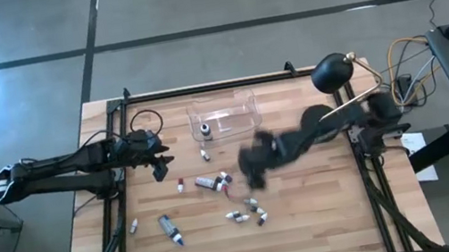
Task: Pick & Place food coloring
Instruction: Put the large purple food coloring bottle into the transparent bin
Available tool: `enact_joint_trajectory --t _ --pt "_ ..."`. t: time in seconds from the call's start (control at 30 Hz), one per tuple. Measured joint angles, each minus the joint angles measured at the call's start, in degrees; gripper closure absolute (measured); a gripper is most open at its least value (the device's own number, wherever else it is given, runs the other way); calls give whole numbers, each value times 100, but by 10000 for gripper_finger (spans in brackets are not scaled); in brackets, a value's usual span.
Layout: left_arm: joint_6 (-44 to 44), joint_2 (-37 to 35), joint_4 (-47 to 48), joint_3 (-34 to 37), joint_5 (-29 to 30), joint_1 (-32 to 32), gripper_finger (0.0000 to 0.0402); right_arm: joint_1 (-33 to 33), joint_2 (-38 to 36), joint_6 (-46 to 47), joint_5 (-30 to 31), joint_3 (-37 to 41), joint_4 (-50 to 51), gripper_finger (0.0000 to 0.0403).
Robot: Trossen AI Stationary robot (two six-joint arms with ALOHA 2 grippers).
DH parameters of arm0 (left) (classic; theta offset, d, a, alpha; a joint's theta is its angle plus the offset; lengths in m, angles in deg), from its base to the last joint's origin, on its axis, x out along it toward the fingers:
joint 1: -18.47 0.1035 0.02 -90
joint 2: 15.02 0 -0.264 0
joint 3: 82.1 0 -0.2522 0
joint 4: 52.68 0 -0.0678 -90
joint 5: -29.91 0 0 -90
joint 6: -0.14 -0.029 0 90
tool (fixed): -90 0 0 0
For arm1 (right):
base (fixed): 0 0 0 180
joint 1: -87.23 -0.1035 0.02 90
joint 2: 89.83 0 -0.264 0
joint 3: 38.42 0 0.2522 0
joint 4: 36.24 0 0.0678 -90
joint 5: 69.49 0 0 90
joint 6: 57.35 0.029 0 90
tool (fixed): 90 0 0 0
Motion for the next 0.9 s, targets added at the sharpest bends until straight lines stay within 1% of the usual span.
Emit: enact_joint_trajectory --t 0.1,0.2,0.23,0.3,0.37,0.4,0.43,0.57,0.63,0.7,0.77,0.87,0.9 --pt "1 2 -7 0 33 0 225 496 -551 995 1207 -31 -511 265" --pt "-1 7 -27 2 63 0 225 946 -1045 1658 2439 149 -1318 269" --pt "-5 12 -31 2 72 1 225 1086 -1158 1658 2653 233 -1675 276" --pt "-29 20 -46 2 101 0 225 1328 -1231 1242 2734 447 -2544 292" --pt "-78 20 -46 4 103 0 225 1506 -1147 558 2298 630 -3309 311" --pt "-108 20 -45 4 103 0 225 1558 -1067 357 2104 656 -3461 319" --pt "-122 20 -44 4 103 0 225 1586 -987 330 2003 661 -3462 328" --pt "-126 20 -42 7 99 0 225 1606 -697 643 1963 637 -3132 353" --pt "-121 20 -42 7 98 0 225 1613 -625 650 1913 635 -3115 359" --pt "-109 20 -41 7 98 0 225 1680 -616 545 1617 620 -3087 358" --pt "-109 20 -42 7 98 0 225 1873 -628 483 1024 596 -2773 349" --pt "-115 20 -45 7 98 0 225 2464 -580 1383 -251 329 -1683 317" --pt "-115 20 -55 7 98 1 225 2658 -545 1638 -653 229 -1496 301"
